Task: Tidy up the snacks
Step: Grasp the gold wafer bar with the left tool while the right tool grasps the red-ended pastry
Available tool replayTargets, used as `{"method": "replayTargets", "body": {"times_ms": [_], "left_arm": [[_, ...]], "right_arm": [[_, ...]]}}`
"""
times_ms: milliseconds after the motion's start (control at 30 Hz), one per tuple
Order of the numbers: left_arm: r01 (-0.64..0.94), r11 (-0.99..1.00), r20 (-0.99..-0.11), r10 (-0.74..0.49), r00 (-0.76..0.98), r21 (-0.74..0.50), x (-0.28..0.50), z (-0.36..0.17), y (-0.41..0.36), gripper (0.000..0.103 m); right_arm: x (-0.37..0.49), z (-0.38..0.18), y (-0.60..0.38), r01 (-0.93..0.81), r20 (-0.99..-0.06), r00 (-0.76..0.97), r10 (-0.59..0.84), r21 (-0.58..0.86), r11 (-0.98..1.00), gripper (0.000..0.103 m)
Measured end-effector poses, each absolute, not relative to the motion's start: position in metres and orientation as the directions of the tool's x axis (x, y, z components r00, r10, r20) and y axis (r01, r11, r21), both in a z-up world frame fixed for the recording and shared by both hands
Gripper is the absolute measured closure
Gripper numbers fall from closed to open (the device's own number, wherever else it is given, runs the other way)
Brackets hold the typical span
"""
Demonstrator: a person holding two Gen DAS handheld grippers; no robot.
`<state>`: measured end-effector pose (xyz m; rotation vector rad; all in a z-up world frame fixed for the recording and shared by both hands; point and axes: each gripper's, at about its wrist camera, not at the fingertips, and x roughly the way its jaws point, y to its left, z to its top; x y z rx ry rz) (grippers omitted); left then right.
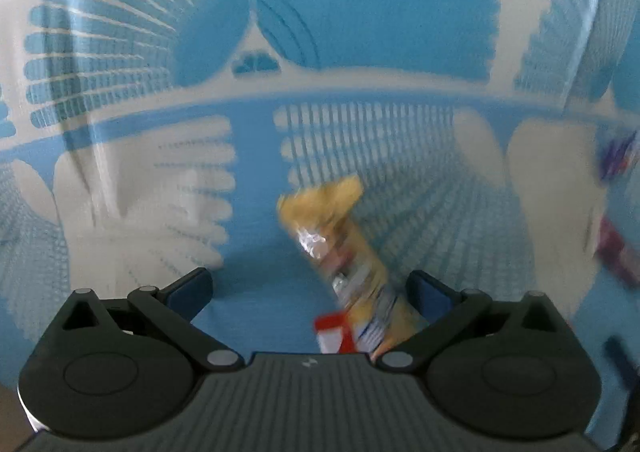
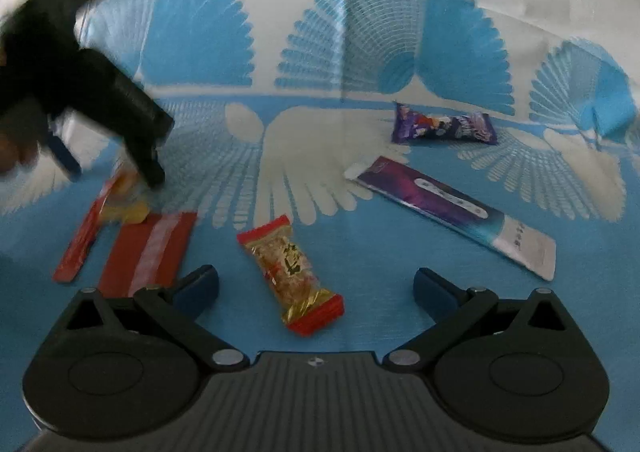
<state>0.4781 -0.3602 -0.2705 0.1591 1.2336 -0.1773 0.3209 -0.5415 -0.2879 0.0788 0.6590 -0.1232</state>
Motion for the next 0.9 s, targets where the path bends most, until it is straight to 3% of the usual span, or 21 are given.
{"method": "replayTargets", "body": {"times_ms": [533, 567, 600, 633, 667, 700, 733, 767, 900], "left_arm": [[0.208, 0.976, -0.953, -0.005, 0.304, 0.061, 0.476, -0.264, -0.373, 0.0], [0.216, 0.975, -0.953, -0.018, 0.303, 0.05, 0.474, -0.262, -0.374, 0.006], [0.229, 0.973, -0.952, -0.03, 0.306, 0.043, 0.473, -0.258, -0.374, 0.028], [0.246, 0.969, -0.948, -0.051, 0.313, 0.029, 0.471, -0.255, -0.376, 0.035], [0.247, 0.969, -0.943, -0.06, 0.328, 0.025, 0.47, -0.25, -0.377, 0.068], [0.252, 0.968, -0.944, -0.073, 0.322, 0.011, 0.47, -0.246, -0.379, 0.084], [0.252, 0.968, -0.947, -0.086, 0.308, -0.006, 0.47, -0.243, -0.378, 0.087], [0.248, 0.969, -0.945, -0.092, 0.314, -0.012, 0.469, -0.237, -0.378, 0.089], [0.265, 0.964, -0.916, -0.134, 0.377, -0.032, 0.455, -0.201, -0.369, 0.09]], "right_arm": [[0.324, -0.288, -0.538, 0.152, -0.602, 0.79, -0.116, 0.008, 0.988, 0.0], [0.324, -0.289, -0.538, 0.153, -0.601, 0.791, -0.117, 0.008, 0.988, 0.0], [0.325, -0.289, -0.538, 0.155, -0.6, 0.791, -0.118, 0.009, 0.988, 0.0], [0.325, -0.289, -0.537, 0.154, -0.602, 0.79, -0.118, 0.008, 0.988, 0.002], [0.324, -0.288, -0.537, 0.142, -0.597, 0.795, -0.109, 0.01, 0.99, 0.018], [0.322, -0.284, -0.535, 0.123, -0.582, 0.808, -0.093, 0.012, 0.992, 0.035], [0.32, -0.281, -0.532, 0.1, -0.576, 0.814, -0.076, 0.011, 0.995, 0.074], [0.32, -0.279, -0.53, 0.097, -0.581, 0.809, -0.082, -0.006, 0.995, 0.081], [0.311, -0.268, -0.526, 0.118, -0.58, 0.807, -0.109, -0.022, 0.993, 0.082]]}}
